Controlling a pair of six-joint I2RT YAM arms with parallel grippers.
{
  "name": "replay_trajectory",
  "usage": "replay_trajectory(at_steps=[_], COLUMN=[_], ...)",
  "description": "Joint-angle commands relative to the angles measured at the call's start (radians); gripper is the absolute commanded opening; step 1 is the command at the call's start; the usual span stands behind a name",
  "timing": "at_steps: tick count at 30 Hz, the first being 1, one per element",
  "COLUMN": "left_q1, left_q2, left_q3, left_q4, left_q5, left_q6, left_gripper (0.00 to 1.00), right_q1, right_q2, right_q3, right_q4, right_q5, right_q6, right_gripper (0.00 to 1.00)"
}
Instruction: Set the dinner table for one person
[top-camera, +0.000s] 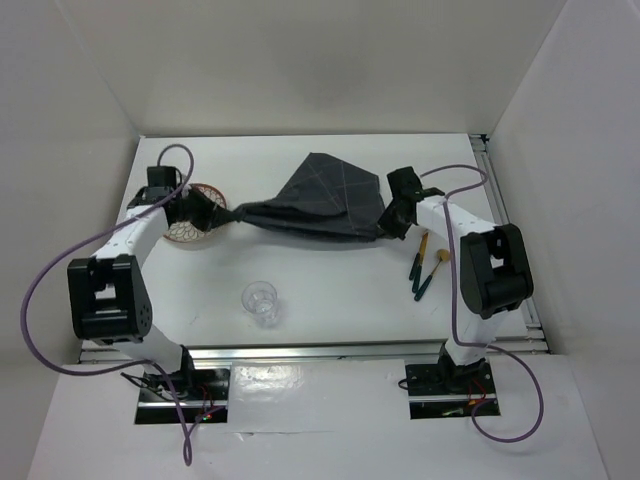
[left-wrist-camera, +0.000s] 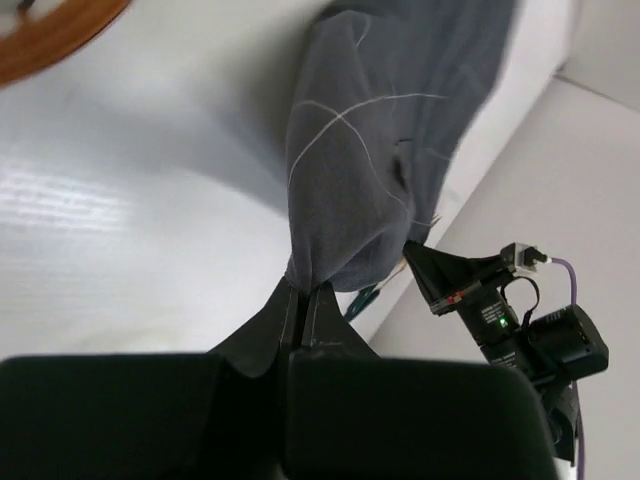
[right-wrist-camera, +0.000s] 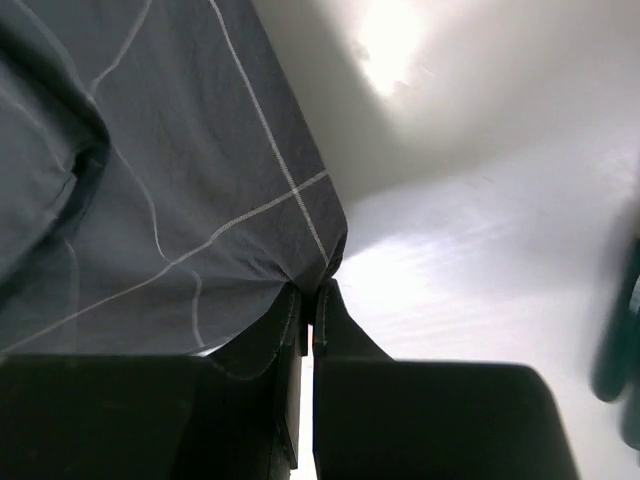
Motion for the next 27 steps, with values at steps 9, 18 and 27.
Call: replay_trajectory(at_steps=[9, 18, 27], left_q1=[-0.060, -0.010, 0.040], left_q2=[0.074, 0.053, -0.206], left_q3=[0.189, 0.482, -0.066], left_q4=[0.041, 0.248, 0.239], left_q5=[0.129, 0.310, 0.294], left_q6=[-0.052, -0.480, -0.604], left_gripper=[0.00, 0.00, 0.00], right_q1=[-0.019, -0.028, -0.028], right_q2=[-0.091, -0.003, -0.307], right_q3=[0.192, 0.937, 0.293], right_q4=[-0.101, -0.296, -0.188], right_q5=[0.068, 0.104, 0.012], right_q6=[-0.083, -0.197, -0.113], right_gripper=[0.00, 0.00, 0.00])
